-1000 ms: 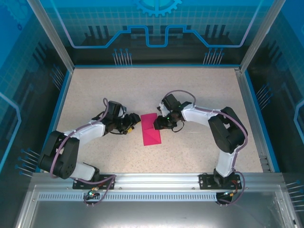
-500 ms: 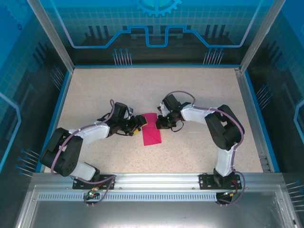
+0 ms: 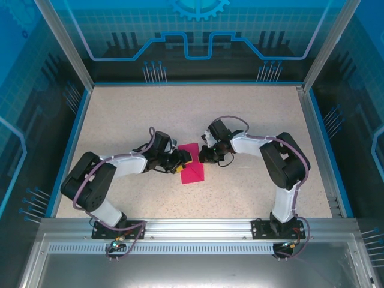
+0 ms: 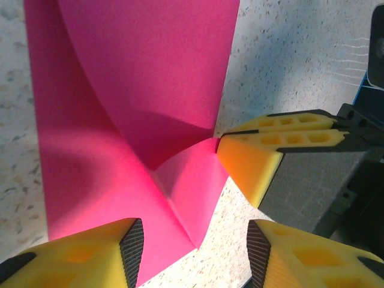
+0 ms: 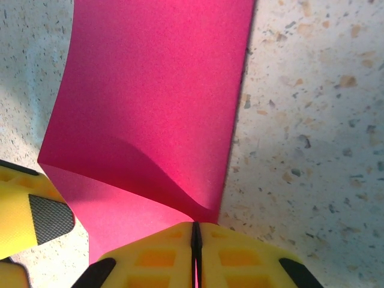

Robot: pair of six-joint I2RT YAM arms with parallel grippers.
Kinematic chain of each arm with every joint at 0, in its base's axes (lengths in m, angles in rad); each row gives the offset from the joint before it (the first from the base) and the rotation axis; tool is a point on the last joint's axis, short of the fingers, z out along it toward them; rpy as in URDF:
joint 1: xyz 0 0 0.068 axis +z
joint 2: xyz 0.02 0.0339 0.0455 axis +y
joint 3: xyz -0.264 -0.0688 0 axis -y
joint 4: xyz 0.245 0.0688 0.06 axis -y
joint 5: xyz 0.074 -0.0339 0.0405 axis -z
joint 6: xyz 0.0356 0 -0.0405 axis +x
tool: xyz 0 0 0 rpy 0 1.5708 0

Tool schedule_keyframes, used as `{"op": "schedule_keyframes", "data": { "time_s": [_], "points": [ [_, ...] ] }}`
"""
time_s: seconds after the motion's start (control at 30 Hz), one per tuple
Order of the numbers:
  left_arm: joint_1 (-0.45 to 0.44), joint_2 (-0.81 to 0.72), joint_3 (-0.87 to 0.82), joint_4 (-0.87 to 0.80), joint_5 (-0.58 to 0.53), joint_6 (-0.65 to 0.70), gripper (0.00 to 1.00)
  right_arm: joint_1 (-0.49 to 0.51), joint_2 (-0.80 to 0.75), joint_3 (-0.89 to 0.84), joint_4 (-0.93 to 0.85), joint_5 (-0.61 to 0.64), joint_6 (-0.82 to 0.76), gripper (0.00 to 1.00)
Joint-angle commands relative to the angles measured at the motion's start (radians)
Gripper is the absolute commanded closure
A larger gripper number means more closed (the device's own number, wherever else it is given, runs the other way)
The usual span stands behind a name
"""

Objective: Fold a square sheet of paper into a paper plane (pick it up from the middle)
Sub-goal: Turn over the paper at the center of the table.

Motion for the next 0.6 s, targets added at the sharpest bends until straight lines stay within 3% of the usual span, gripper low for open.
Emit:
{"op": "schedule_keyframes", "data": {
  "time_s": [0.0,0.37,0.57],
  "points": [
    [-0.012,0.036,0.035,0.02,0.022,0.004,0.5,-0.011,-0.026,-0.015,0.012,-0.013,0.01,0.89],
    [-0.022,0.093,0.072,0.012,0.02,0.018,0.66,-0.014,-0.037,-0.02,0.01,-0.012,0.01,0.87],
    [-0.024,0.094,0.078,-0.009,0.009,0.048,0.79,-0.03,-0.125,-0.016,-0.002,0.016,0.046,0.63]
  ]
}}
